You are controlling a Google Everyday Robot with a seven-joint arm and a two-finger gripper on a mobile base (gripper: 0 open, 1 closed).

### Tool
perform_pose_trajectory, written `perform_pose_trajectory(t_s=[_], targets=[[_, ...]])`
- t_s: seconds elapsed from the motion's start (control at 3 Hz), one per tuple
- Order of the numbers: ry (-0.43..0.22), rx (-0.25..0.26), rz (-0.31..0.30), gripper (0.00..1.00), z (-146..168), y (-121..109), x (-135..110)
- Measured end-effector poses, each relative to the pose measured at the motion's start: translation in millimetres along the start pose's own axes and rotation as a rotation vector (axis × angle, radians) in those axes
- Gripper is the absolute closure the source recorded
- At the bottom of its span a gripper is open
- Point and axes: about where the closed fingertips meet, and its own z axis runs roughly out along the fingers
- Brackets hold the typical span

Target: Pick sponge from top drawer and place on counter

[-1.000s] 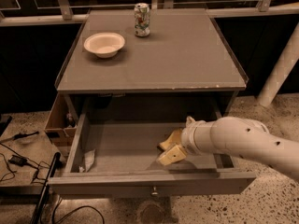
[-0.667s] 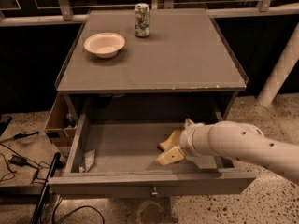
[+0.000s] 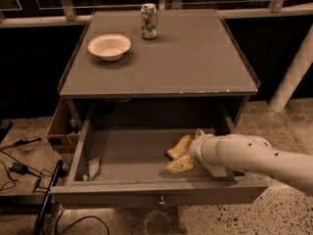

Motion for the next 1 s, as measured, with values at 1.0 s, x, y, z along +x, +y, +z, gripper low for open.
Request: perform_pose_trajectory(t_s=[1.0], targets=[[0.112,0.048,0.016,0.18,11.2,-19.5,34.6]])
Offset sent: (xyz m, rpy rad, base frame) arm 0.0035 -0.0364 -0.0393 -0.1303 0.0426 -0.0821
